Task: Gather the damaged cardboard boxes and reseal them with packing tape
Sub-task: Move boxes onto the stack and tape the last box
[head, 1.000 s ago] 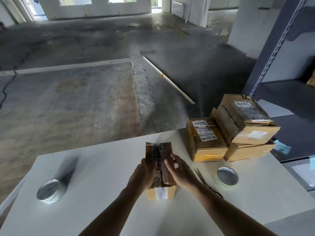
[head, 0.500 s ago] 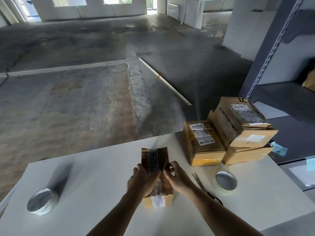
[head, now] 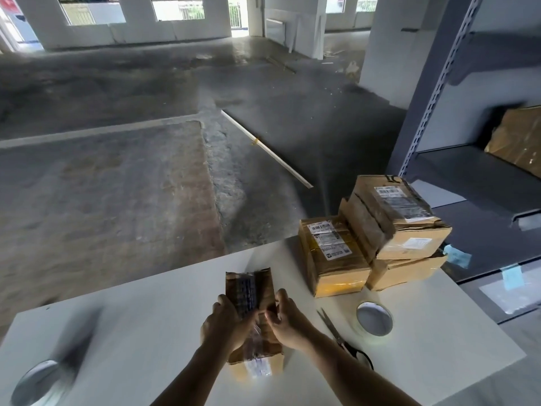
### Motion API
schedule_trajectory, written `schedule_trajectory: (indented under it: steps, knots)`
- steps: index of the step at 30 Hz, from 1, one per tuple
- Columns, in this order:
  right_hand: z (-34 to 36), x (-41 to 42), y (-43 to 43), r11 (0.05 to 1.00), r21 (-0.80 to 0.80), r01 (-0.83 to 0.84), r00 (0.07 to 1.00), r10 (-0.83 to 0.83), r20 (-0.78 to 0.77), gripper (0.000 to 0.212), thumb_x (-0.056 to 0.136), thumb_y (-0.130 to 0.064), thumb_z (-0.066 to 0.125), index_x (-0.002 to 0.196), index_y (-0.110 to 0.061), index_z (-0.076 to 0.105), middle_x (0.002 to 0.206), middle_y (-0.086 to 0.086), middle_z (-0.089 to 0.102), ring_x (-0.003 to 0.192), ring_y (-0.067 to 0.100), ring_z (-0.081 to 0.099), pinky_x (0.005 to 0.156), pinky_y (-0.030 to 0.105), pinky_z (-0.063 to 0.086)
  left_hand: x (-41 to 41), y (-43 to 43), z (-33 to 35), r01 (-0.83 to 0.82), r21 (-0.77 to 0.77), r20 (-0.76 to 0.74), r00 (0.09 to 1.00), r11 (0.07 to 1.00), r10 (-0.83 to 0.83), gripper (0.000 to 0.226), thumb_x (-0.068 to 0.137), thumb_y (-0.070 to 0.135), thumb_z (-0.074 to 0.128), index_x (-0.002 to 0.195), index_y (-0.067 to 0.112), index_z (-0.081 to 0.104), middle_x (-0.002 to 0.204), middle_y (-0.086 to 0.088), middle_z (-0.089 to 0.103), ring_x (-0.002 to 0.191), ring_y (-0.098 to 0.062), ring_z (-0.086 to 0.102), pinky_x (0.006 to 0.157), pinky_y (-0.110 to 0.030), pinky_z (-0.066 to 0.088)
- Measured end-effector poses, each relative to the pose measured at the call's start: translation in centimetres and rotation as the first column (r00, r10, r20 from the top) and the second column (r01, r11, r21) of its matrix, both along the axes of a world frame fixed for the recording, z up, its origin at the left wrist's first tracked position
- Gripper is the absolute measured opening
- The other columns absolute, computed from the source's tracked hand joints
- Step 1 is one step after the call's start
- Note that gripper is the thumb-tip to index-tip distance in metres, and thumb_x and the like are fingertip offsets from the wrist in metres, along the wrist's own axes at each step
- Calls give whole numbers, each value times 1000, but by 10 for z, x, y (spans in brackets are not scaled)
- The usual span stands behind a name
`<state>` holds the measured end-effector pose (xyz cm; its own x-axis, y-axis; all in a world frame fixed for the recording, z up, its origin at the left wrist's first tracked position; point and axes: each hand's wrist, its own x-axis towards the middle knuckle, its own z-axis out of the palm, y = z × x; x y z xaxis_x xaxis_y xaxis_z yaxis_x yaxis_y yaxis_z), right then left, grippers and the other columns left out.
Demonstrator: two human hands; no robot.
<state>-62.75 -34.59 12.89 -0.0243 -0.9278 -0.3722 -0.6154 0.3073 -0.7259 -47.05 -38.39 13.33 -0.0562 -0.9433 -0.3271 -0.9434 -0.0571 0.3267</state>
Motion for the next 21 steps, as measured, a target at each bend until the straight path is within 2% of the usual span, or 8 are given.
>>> schedule_trajectory:
  steps: [5,10,13,15,17,18,19,21]
  knots:
    - [1,-2,-1,1000,-19,-21,1000,21,-23,37,105,-31,46,136,-21,28,121,7,54,85,9,60,59,15,47,-1,0,4,0,4,-11,1000,1000,1,77,85,74,46,130,13,31,119,-1,57,101,-16,63,81,-25,54]
    - [2,-5,6,997,-69,-38,998,34,-57,35,104,-38,44,135,-21,38,118,1,64,96,8,64,71,15,53,1,5,11,-81,104,-101,991,991,92,83,84,73,54,134,11,28,117,-2,61,95,-18,66,75,-28,58]
    - [11,-4,7,990,-111,-87,992,75,-104,40,105,-34,43,144,-25,39,131,-4,62,112,8,62,81,9,44,2,14,20,-180,188,-246,943,966,223,99,83,64,64,145,9,9,103,0,61,75,-19,69,59,-32,61]
    - [17,-3,5,984,-143,-111,989,95,-113,40,105,-31,45,145,-29,41,133,-6,61,116,7,60,91,14,46,3,19,24,-232,263,-331,890,936,313,101,82,61,68,147,11,9,92,1,63,60,-19,71,51,-32,60]
    - [19,-2,2,974,-174,-147,986,132,-98,39,103,-33,48,141,-32,43,132,-6,61,116,7,59,100,27,51,4,23,26,-230,298,-349,877,926,330,86,85,57,66,146,13,23,86,-3,68,57,-18,72,57,-35,62]
    - [20,-3,1,967,-177,-186,979,166,-119,44,101,-39,50,143,-33,40,137,-5,58,122,10,57,104,34,49,4,24,27,-216,306,-326,891,927,315,79,90,53,63,147,13,26,91,-6,71,61,-18,73,61,-36,63]
    - [22,-3,1,957,-165,-240,961,209,-182,55,98,-49,51,148,-32,34,144,-3,51,129,16,51,109,39,44,5,26,30,-198,302,-297,910,932,290,74,94,49,59,149,14,24,104,-9,71,68,-18,74,66,-36,63]
    - [27,-4,3,935,-122,-333,898,275,-344,83,88,-70,52,154,-32,19,156,1,31,139,24,38,114,45,35,6,24,35,-171,213,-191,958,962,213,80,98,49,51,156,17,8,139,-14,55,94,-23,70,80,-37,60]
